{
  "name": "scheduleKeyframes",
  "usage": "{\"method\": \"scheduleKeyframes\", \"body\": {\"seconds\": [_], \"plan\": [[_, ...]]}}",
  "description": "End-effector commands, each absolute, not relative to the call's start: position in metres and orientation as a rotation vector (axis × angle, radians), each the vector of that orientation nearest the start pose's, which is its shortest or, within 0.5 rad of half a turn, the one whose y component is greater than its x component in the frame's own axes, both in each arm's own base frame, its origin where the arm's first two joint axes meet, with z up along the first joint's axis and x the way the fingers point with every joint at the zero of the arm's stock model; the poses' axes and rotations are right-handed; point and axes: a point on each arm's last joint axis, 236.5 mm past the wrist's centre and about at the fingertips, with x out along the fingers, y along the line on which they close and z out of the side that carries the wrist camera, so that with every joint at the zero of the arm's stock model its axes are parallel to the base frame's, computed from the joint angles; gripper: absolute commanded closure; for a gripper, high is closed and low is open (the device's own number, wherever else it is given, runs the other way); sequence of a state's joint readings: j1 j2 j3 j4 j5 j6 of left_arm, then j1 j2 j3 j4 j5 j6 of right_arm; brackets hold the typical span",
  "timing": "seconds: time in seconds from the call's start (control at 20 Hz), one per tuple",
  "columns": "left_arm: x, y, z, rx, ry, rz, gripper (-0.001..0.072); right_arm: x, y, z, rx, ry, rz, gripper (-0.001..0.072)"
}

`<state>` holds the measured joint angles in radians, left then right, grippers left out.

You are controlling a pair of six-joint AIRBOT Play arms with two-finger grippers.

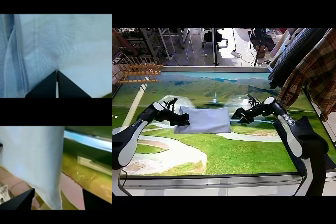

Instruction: Fold the clothes and pants, and hang the long-sleeved shirts on hangers.

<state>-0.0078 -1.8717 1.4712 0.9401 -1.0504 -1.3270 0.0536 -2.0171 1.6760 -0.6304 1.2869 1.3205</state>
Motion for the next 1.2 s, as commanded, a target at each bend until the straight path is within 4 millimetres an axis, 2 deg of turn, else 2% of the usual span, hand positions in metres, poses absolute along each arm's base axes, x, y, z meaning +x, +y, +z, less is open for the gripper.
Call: {"method": "scheduleKeyframes", "body": {"seconds": [0.0, 0.1, 0.15, 0.2, 0.25, 0.3, 0.35, 0.4, 0.5, 0.55, 0.65, 0.75, 0.8, 0.85, 0.95, 1.0, 1.1, 1.15], "plan": [[0.485, -0.115, -0.113, -0.418, 1.369, -0.339, 0.0704, 0.487, 0.238, -0.082, 0.768, 1.446, 0.745, 0.0022], [0.480, -0.115, -0.114, -0.407, 1.390, -0.344, 0.0704, 0.487, 0.263, -0.084, 0.764, 1.478, 0.775, 0.0041], [0.479, -0.115, -0.114, -0.408, 1.393, -0.346, 0.0704, 0.486, 0.279, -0.082, 0.771, 1.499, 0.800, 0.0078], [0.479, -0.116, -0.113, -0.410, 1.395, -0.349, 0.0704, 0.487, 0.296, -0.077, 0.770, 1.491, 0.843, 0.0152], [0.477, -0.116, -0.111, -0.410, 1.399, -0.354, 0.0704, 0.491, 0.311, -0.072, 0.780, 1.485, 0.854, 0.0258], [0.475, -0.117, -0.104, -0.404, 1.398, -0.366, 0.0704, 0.494, 0.319, -0.064, 0.776, 1.470, 0.863, 0.0447], [0.472, -0.118, -0.092, -0.393, 1.393, -0.383, 0.0704, 0.497, 0.320, -0.053, 0.765, 1.447, 0.876, 0.0692], [0.468, -0.118, -0.073, -0.374, 1.381, -0.408, 0.0704, 0.499, 0.316, -0.041, 0.753, 1.427, 0.877, 0.0696], [0.457, -0.116, -0.025, -0.349, 1.345, -0.449, 0.0703, 0.507, 0.291, -0.006, 0.692, 1.375, 0.828, 0.0697], [0.447, -0.115, 0.000, -0.336, 1.332, -0.471, 0.0703, 0.513, 0.269, 0.016, 0.655, 1.337, 0.779, 0.0697], [0.411, -0.116, 0.048, -0.282, 1.345, -0.544, 0.0703, 0.526, 0.218, 0.068, 0.643, 1.228, 0.683, 0.0697], [0.363, -0.118, 0.085, -0.224, 1.400, -0.624, 0.0703, 0.537, 0.156, 0.121, 0.695, 1.107, 0.592, 0.0697], [0.345, -0.118, 0.102, -0.199, 1.406, -0.648, 0.0703, 0.540, 0.122, 0.142, 0.725, 1.053, 0.541, 0.0697], [0.336, -0.118, 0.116, -0.181, 1.381, -0.655, 0.0703, 0.540, 0.086, 0.161, 0.752, 1.001, 0.486, 0.0697], [0.327, -0.118, 0.140, -0.155, 1.311, -0.653, 0.0702, 0.529, 0.015, 0.186, 0.787, 0.933, 0.379, 0.0697], [0.323, -0.118, 0.149, -0.146, 1.285, -0.652, 0.0703, 0.520, -0.020, 0.193, 0.806, 0.914, 0.321, 0.0697], [0.316, -0.118, 0.162, -0.130, 1.245, -0.652, 0.0702, 0.493, -0.095, 0.192, 0.839, 0.880, 0.149, 0.0696], [0.314, -0.118, 0.166, -0.118, 1.229, -0.658, 0.0702, 0.472, -0.133, 0.185, 0.842, 0.878, 0.038, 0.0696]]}}
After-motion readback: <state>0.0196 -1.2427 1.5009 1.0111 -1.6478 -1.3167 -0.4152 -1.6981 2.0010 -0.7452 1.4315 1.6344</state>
